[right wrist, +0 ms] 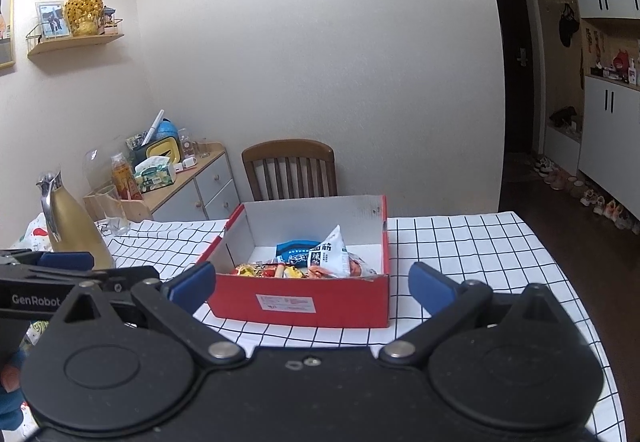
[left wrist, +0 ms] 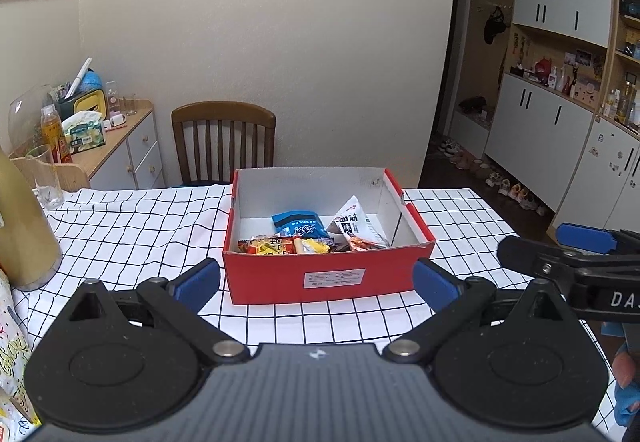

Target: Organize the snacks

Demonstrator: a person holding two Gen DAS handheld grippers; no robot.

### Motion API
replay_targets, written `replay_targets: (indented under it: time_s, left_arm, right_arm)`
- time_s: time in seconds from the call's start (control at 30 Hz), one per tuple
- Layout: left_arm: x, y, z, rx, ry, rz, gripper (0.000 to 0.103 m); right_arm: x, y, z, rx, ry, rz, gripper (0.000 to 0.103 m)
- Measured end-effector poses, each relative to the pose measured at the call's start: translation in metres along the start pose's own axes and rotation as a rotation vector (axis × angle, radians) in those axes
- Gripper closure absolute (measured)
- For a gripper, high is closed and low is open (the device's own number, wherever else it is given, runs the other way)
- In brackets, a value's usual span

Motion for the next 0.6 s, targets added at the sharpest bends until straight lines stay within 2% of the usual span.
replay_targets:
  time_s: [0.6]
  left_arm:
    - [-0.012, -0.003, 0.001, 0.001, -0.004, 0.007, 0.0]
  right_arm:
    - [-0.003, 0.0, -0.01, -0.031, 0.02, -0.013, 0.0]
Point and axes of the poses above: each gripper's, at about its wrist camera, not at the fingertips, and x roughly the way its jaws point, z to its right, y to its top, the point moved 5 cm from there along x, roughly the way its jaws point, and after that the axes turned 12 degrees about y, right-handed, at the moved point
